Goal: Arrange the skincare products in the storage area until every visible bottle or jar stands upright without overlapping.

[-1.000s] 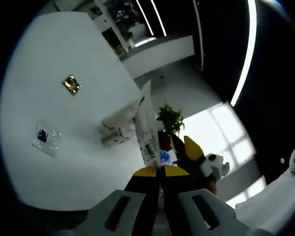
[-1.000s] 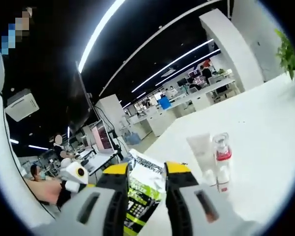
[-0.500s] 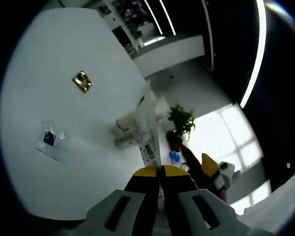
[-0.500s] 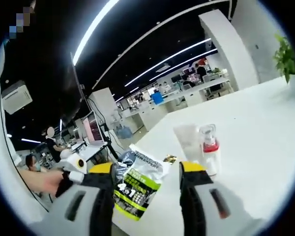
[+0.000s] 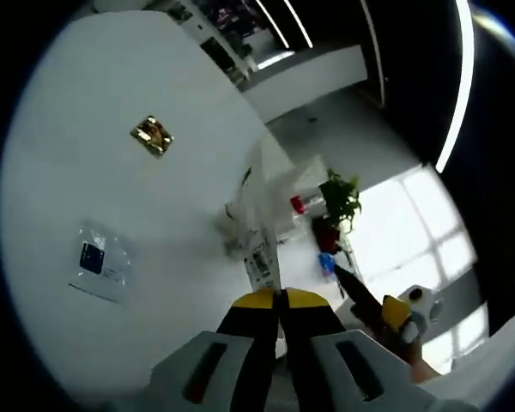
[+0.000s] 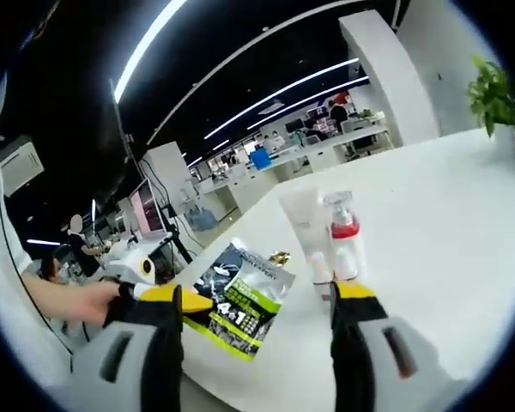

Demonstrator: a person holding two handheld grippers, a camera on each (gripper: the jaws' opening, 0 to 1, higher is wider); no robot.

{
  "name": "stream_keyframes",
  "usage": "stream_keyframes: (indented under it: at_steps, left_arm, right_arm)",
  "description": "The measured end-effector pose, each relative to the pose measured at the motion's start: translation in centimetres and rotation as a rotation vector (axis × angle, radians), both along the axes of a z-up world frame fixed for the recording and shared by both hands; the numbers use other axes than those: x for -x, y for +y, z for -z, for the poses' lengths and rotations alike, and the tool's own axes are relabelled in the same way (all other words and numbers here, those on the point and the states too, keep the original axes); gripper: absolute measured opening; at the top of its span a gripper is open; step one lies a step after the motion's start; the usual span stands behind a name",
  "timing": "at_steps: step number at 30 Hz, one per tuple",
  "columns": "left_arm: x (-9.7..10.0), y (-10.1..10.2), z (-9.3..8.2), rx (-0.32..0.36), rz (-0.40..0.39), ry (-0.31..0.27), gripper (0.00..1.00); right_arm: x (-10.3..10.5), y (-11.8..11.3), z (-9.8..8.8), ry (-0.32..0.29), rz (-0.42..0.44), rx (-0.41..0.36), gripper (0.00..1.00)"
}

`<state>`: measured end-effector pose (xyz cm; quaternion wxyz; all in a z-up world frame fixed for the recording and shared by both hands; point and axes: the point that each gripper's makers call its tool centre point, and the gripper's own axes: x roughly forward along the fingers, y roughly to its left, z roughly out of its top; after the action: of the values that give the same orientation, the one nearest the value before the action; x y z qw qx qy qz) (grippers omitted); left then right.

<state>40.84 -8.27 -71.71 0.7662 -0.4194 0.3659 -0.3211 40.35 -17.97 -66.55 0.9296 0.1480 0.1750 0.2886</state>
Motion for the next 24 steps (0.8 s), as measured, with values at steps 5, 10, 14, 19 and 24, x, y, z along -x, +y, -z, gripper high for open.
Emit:
stream_keyframes:
  at_steps: [5,10,14,19,24]
  left_arm:
    - [-0.8,-0.4,0.9,-0.059,0.023,-0.015,0.00]
    - [-1.8,-0.4,1.9,-0.078,0.014,-0.009,0.00]
    - [-2.2,-0.4,2.9,-0.088,0.010,0.004,0.00]
    - [-2.5,-0.4,4.0,-0.102,0.008,0.021,0.00]
    - [-2.8,-0.2,5.0,-0.104,-0.012,0.041,0.00]
  right_arm:
    - [0.2,-0.8,1.1,0.027,0.023,0.013,0.77]
    - [0.1,-1.3,2.1,0.047,0.049,0.039,0.86]
    - [0.0,-1.8,2.6,0.056,0.070,0.060,0.94]
    - [0.1,-2.3,3.1,0.073,0.085,0.064,0.94]
    - [-0.1,-2.8,3.0,0.062,0.110,0.062,0.95]
